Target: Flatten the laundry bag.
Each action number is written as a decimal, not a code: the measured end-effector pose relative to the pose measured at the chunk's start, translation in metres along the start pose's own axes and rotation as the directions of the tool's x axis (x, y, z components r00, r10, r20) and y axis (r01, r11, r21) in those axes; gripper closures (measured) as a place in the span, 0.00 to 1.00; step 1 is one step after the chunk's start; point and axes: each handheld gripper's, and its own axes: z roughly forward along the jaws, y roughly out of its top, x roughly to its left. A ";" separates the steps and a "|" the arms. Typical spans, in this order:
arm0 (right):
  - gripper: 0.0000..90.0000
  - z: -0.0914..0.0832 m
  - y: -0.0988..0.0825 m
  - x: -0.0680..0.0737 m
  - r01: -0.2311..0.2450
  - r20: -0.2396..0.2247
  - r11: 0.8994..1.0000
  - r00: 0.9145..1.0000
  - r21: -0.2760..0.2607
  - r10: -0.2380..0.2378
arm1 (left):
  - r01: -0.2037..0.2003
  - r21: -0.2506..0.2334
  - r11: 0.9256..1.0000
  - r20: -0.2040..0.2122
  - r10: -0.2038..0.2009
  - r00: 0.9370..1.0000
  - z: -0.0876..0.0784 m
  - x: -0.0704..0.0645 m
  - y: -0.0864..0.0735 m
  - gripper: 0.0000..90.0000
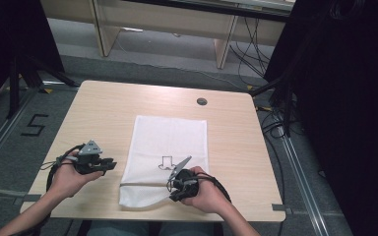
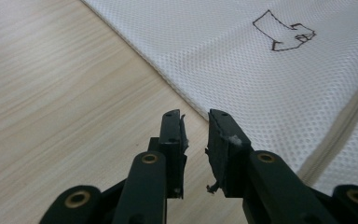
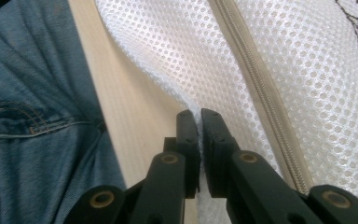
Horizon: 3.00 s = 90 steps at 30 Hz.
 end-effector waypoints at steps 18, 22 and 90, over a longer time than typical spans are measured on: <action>0.70 -0.012 -0.007 0.000 -0.072 0.004 0.995 0.997 -0.066 0.072 | -0.065 -0.024 0.998 0.034 0.066 0.997 0.005 -0.019 0.003 0.74; 0.65 -0.028 -0.009 -0.008 -0.098 0.046 0.984 0.993 -0.146 0.106 | -0.072 -0.027 0.997 0.063 0.074 0.995 0.007 -0.025 0.004 0.71; 0.76 -0.044 -0.075 -0.049 -0.392 0.235 0.912 0.881 -0.123 0.411 | -0.176 -0.013 0.984 0.172 0.175 0.969 0.029 -0.042 0.003 0.51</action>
